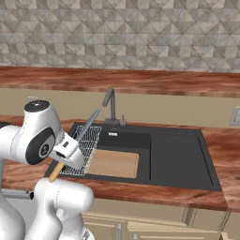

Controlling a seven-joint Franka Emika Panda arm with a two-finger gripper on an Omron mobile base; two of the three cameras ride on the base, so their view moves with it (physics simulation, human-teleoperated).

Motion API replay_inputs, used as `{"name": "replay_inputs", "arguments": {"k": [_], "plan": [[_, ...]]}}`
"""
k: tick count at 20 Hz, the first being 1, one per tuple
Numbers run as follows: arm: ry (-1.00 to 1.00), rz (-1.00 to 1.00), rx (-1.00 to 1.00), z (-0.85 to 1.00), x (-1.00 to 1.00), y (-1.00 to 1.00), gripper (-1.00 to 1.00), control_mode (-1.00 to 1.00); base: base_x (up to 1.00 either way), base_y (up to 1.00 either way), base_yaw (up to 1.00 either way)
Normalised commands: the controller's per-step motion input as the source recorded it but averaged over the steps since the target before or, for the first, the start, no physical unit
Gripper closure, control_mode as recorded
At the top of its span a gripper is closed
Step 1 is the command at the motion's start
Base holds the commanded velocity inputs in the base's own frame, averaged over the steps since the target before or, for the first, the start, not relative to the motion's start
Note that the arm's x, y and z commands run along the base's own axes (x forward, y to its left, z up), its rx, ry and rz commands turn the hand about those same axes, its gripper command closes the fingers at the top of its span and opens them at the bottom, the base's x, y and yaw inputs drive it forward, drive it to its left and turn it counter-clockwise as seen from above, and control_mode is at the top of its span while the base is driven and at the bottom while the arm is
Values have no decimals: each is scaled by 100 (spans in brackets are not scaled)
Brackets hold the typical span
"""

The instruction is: Move the cutting board and knife to the sink. Then move spray from the cabinet to the counter.

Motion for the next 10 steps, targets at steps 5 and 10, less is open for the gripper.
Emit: {"name": "replay_inputs", "arguments": {"k": [5,10], "plan": [[2,0,0,0,4,-2,100,-100,22,-6,-11],[4,1,1,0,25,-17,100,-100,0,0,0]]}}
